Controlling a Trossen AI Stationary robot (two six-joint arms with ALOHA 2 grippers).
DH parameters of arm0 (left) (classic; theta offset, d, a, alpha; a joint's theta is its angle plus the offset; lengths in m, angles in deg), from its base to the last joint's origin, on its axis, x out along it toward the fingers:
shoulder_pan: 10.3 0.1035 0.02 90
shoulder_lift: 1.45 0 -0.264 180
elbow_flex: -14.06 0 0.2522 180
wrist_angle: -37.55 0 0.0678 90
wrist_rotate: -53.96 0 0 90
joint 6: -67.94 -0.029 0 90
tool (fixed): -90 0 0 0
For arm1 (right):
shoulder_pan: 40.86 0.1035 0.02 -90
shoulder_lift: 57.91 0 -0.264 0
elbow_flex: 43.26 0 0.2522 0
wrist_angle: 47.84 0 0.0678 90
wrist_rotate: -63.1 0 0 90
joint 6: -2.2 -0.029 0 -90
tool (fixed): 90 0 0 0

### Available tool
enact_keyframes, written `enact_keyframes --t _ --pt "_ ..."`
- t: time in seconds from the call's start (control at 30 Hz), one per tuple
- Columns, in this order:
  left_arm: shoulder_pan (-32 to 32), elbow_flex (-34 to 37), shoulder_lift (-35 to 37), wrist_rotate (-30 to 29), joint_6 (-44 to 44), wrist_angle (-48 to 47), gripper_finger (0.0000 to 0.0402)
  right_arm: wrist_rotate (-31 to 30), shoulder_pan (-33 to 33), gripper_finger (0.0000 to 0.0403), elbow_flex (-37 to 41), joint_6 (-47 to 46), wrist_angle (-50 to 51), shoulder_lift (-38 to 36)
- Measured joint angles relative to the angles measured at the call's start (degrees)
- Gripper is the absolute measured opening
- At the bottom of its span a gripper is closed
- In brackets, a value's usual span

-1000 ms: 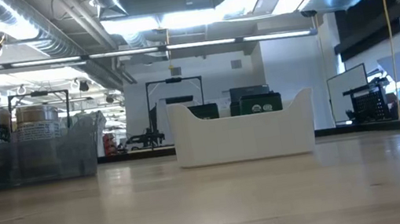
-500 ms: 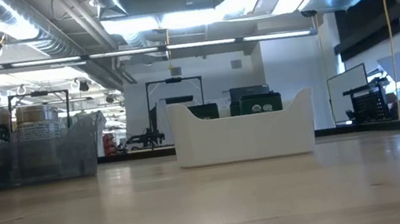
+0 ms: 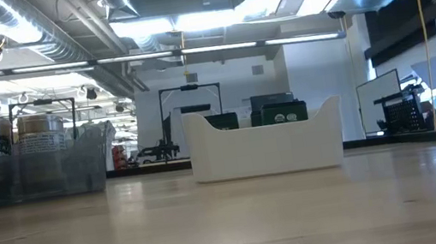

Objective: Sort spices by type
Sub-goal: Put the black seasoning can into the white bin

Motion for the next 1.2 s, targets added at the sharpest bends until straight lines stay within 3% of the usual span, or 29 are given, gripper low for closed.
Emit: enact_keyframes --t 0.3,0.4,0.63,0.87,1.0,1.1,1.2 --pt "0.0 0.0 0.0 -0.2 0.2 0.0 0.0285 2.8 0.0 0.0157 4.5 -6.0 -4.0 0.0" --pt "0.0 0.0 0.0 -0.6 0.2 0.3 0.0285 0.8 -0.9 0.0125 4.5 -6.4 -4.1 0.0" --pt "0.0 0.0 0.0 -2.5 -0.7 0.4 0.0285 -9.1 -7.6 0.0125 3.9 -6.1 -6.0 -0.5" --pt "0.3 0.0 0.0 -2.6 -0.5 -0.1 0.0285 -20.3 -17.7 0.0125 -5.3 6.2 -5.0 -0.7" --pt "-1.0 0.0 0.1 -3.3 -5.1 -0.8 0.0285 -26.3 -23.5 0.0125 -11.7 11.8 -5.5 -0.7" --pt "-2.9 0.0 0.4 -5.0 -7.5 -3.6 0.0285 -26.8 -27.8 0.0125 -15.0 13.5 -5.9 -0.7" --pt "-4.0 0.2 0.4 -7.8 -3.9 -7.7 0.0285 -26.8 -31.6 0.0125 -16.1 17.4 -8.1 -0.7"
